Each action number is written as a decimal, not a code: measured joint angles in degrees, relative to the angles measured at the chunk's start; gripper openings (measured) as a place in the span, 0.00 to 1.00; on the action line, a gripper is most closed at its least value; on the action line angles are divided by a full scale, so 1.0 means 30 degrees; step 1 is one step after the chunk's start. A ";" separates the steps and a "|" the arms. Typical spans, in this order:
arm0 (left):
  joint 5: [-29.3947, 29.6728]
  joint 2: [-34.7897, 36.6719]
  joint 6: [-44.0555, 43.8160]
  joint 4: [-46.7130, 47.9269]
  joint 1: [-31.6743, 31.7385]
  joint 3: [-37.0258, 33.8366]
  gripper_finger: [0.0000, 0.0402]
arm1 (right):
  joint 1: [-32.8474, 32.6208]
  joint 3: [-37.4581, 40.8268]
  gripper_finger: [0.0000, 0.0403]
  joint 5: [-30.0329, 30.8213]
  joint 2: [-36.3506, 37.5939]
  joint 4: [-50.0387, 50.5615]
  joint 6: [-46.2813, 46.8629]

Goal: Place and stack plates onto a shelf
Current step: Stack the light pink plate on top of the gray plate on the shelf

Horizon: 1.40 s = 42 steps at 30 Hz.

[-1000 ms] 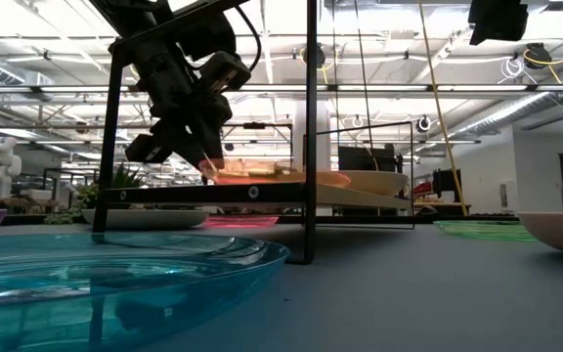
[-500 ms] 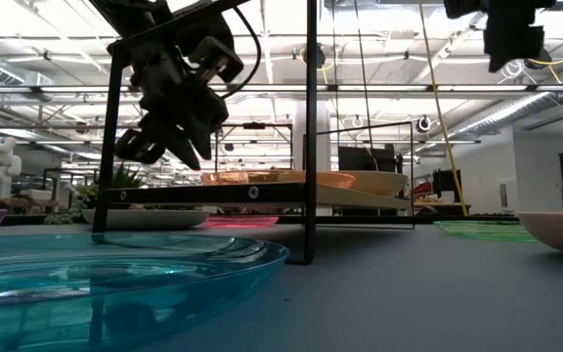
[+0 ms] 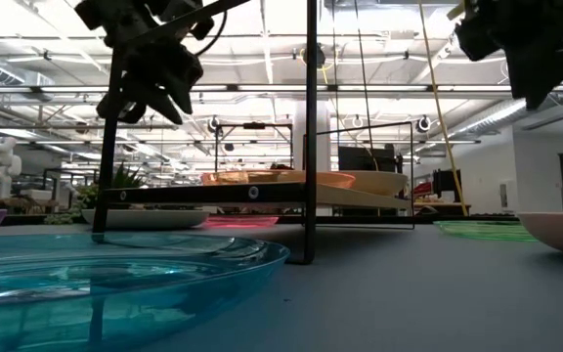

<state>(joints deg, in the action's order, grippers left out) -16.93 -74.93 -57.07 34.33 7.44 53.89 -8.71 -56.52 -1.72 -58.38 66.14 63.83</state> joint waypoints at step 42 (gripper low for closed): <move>0.0109 0.0654 0.2313 -0.0001 -0.0006 -0.0007 0.21 | -0.9544 0.6413 0.62 -0.2402 -0.0003 -0.7877 0.9344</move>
<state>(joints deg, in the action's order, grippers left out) -16.60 -72.97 -50.13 34.33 7.42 53.87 -37.34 -37.28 -8.92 -58.39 42.51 91.86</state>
